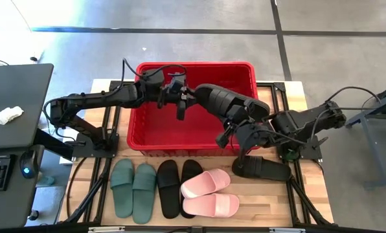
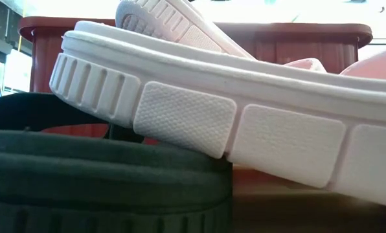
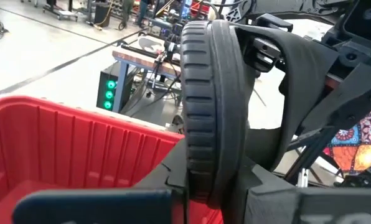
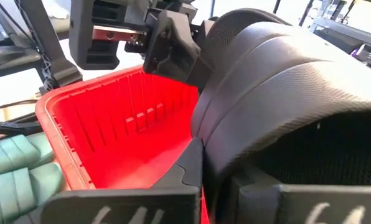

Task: Pick and place slides into bin
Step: Put the black slipper into the red bin

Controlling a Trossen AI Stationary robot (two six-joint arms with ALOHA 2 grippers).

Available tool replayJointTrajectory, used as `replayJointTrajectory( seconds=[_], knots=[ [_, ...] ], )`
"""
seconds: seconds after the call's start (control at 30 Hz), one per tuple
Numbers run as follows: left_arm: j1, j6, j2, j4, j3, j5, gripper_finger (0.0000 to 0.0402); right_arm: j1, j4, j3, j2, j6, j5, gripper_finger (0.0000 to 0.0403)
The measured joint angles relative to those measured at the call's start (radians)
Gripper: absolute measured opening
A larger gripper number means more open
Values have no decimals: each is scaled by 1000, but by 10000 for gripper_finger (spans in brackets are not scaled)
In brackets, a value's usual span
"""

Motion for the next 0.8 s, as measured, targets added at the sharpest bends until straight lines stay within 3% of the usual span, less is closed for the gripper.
replayJointTrajectory(
  seconds=[0.23,0.57,0.7,0.8],
  knots=[
    [13,22,-24,-34,0,-5,46,0,-37,0,-3,-7,-49,33],
    [78,48,-90,-125,0,-3,34,4,-86,0,-33,-9,-80,159],
    [109,52,-117,-213,0,10,34,26,-97,0,-75,-11,-84,195],
    [134,115,-132,-386,61,13,34,42,-118,0,-123,-3,-83,204]
  ],
)
